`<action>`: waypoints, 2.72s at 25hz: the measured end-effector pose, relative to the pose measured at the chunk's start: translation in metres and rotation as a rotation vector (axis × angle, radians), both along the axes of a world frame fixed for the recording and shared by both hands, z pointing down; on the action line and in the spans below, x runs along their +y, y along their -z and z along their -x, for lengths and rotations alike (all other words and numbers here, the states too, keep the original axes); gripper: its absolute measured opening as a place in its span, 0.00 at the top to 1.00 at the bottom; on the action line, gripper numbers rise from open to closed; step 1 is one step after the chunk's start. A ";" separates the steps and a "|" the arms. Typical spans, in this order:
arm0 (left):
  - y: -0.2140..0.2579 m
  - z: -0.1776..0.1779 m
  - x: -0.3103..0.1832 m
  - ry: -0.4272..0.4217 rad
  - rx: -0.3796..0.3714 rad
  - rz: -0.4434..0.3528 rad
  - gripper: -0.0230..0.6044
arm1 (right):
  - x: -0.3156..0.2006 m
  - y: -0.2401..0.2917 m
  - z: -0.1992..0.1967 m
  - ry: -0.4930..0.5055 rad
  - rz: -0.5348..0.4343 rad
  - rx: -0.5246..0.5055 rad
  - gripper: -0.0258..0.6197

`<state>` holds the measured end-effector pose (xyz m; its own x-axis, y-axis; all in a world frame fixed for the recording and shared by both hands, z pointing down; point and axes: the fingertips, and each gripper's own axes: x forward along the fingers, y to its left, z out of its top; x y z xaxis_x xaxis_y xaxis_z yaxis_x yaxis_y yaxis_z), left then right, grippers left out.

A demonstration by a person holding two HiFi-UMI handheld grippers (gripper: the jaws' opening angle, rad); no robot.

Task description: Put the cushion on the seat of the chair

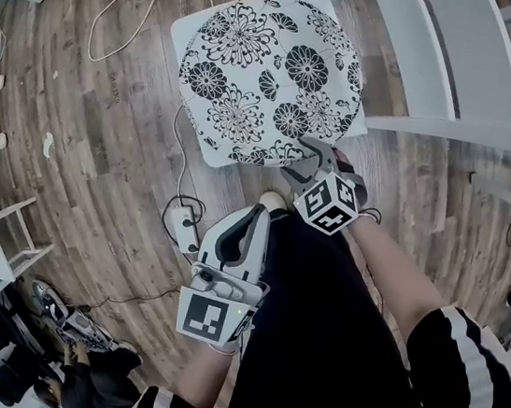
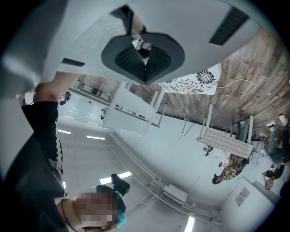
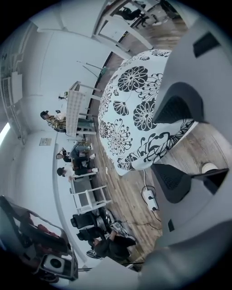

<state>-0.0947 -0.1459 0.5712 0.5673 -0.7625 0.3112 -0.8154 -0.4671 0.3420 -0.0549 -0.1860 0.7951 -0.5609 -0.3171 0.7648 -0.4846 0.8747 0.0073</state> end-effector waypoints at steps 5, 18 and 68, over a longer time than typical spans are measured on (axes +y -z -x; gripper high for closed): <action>-0.001 0.002 0.003 -0.019 -0.013 0.001 0.96 | -0.006 0.015 0.000 -0.095 0.035 -0.129 0.55; 0.002 0.012 -0.004 -0.018 -0.034 -0.014 0.96 | -0.009 0.044 -0.013 -0.152 0.075 -0.181 0.55; 0.177 -0.002 -0.028 -0.044 0.013 -0.260 0.96 | -0.013 0.398 -0.001 -0.477 -0.381 -0.532 0.93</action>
